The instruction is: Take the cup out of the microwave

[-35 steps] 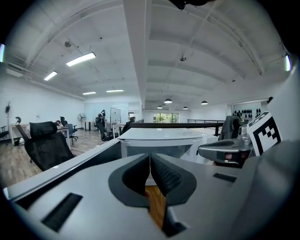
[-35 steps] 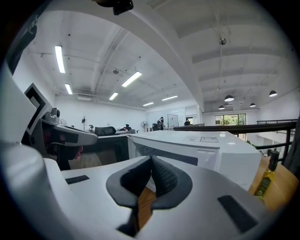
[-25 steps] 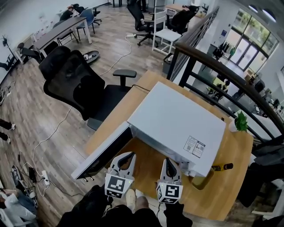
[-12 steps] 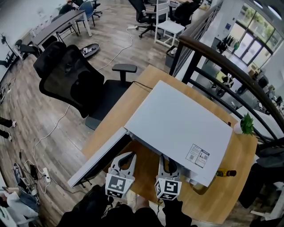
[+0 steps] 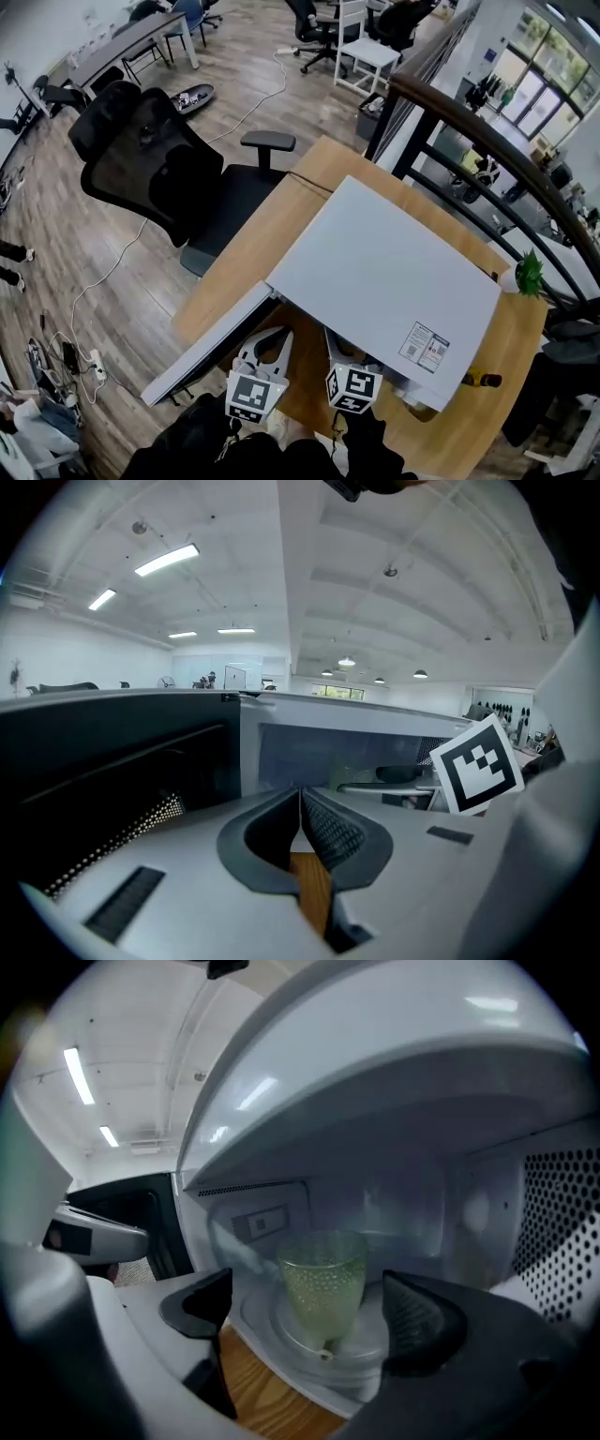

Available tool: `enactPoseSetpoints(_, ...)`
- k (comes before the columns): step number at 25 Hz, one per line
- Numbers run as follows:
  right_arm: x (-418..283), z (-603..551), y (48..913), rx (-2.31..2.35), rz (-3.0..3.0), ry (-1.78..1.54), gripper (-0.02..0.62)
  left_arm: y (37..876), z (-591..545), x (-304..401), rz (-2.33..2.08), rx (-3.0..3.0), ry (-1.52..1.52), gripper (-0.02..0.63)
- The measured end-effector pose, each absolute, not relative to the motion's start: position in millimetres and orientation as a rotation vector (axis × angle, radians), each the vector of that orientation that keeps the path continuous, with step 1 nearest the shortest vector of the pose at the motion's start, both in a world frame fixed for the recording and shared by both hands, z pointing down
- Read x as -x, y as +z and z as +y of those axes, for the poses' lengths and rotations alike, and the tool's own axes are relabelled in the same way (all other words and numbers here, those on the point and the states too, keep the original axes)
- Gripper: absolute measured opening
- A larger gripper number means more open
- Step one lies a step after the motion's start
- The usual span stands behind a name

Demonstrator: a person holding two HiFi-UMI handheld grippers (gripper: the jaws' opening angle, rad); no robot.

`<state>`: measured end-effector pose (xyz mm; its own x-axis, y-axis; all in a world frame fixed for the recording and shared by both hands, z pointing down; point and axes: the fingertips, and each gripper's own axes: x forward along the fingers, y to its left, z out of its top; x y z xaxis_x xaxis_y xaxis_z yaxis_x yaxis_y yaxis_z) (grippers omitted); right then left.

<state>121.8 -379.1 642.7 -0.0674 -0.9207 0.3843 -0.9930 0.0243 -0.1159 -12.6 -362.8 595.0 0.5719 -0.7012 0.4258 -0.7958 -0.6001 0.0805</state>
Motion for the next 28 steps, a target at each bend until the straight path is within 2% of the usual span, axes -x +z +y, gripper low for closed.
enactPoseSetpoints(4, -124.9, -393.1, 651.8, -2.003, -2.057, 0.539, 0.532, 598.0, -368.5, 9.9, -1.222, -2.543, 0.515, 0.028)
enactPoseSetpoints(10, -128.1, -409.3, 659.9, -2.013, -2.034, 0.551, 0.532, 601.3, -377.9, 10.4, -1.217, -2.537, 0.515, 0.028)
enactPoseSetpoints(14, -132.9, -412.3, 660.0, -2.027, -1.994, 0.526, 0.476, 600.5, -380.6, 9.6, -1.211, -2.539, 0.518, 0.028)
enactPoseSetpoints(18, -135.6, -414.7, 658.8, -2.041, -1.963, 0.487, 0.383, 601.5, -383.2, 8.7, -1.205, -2.539, 0.515, 0.028)
enactPoseSetpoints(28, -135.4, -412.1, 659.3, -2.049, -1.967, 0.509, 0.378, 600.8, -380.7, 9.8, -1.208, -2.544, 0.513, 0.028)
